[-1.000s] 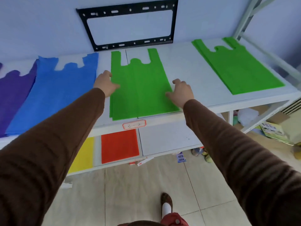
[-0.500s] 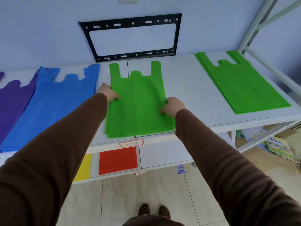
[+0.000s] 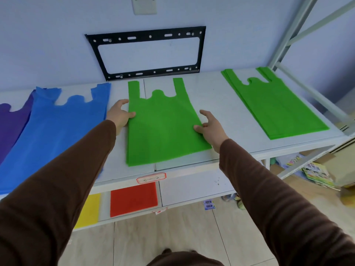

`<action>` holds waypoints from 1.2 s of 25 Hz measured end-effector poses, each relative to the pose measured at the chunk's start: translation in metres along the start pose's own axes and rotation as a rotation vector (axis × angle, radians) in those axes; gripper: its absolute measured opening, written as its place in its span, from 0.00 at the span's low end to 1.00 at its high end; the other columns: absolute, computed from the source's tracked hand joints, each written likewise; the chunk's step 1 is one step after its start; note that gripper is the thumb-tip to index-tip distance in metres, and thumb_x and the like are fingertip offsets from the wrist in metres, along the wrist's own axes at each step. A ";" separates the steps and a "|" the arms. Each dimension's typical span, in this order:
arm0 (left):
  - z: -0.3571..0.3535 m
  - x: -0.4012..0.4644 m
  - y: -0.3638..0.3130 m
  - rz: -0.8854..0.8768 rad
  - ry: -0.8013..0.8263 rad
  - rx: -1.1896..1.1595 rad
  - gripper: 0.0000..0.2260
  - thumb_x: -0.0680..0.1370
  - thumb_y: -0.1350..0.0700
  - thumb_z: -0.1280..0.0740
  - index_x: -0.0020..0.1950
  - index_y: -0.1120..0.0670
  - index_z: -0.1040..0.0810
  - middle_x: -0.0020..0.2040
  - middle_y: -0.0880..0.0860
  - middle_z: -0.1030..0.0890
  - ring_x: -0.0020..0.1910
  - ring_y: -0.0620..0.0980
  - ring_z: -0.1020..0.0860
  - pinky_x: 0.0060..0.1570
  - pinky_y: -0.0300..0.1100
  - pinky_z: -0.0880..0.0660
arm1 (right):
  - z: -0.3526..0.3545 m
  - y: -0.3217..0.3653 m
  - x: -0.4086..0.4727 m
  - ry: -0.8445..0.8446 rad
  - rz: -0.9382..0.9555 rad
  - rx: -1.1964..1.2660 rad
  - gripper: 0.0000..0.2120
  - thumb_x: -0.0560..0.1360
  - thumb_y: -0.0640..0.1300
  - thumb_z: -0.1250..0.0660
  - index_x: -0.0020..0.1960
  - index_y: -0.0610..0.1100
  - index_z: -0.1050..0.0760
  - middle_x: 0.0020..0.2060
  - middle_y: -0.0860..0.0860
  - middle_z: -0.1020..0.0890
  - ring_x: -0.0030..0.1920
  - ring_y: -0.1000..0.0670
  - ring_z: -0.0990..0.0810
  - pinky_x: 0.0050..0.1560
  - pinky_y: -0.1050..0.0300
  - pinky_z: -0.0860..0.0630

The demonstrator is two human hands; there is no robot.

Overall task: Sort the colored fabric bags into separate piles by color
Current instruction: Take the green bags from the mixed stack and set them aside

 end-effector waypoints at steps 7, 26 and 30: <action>-0.071 0.005 -0.119 -0.216 0.089 -0.159 0.19 0.81 0.65 0.40 0.71 0.57 0.28 0.66 0.56 0.24 0.50 0.48 0.21 0.51 0.41 0.24 | 0.113 0.053 0.043 -0.100 0.220 -0.059 0.15 0.75 0.36 0.32 0.60 0.45 0.19 0.47 0.46 0.17 0.45 0.50 0.20 0.58 0.50 0.21; -0.430 -0.014 -0.216 -0.044 0.289 -0.071 0.35 0.76 0.71 0.36 0.79 0.53 0.44 0.71 0.54 0.27 0.59 0.52 0.22 0.59 0.47 0.24 | 0.420 -0.119 0.118 -0.123 0.078 -0.097 0.13 0.77 0.39 0.34 0.60 0.47 0.19 0.57 0.48 0.17 0.55 0.50 0.19 0.62 0.51 0.23; -0.442 -0.016 -0.195 -0.015 0.225 0.092 0.37 0.75 0.71 0.34 0.79 0.52 0.45 0.71 0.55 0.28 0.63 0.56 0.24 0.64 0.53 0.27 | 0.420 -0.144 0.118 -0.112 0.060 -0.328 0.15 0.77 0.42 0.35 0.62 0.51 0.21 0.48 0.52 0.19 0.44 0.52 0.21 0.46 0.54 0.22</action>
Point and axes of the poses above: each hand's wrist, its own x-axis towards the middle knuckle, its own z-axis out of the back of the hand, y = z × x, the point moved 2 cm from there along x, towards the middle knuckle
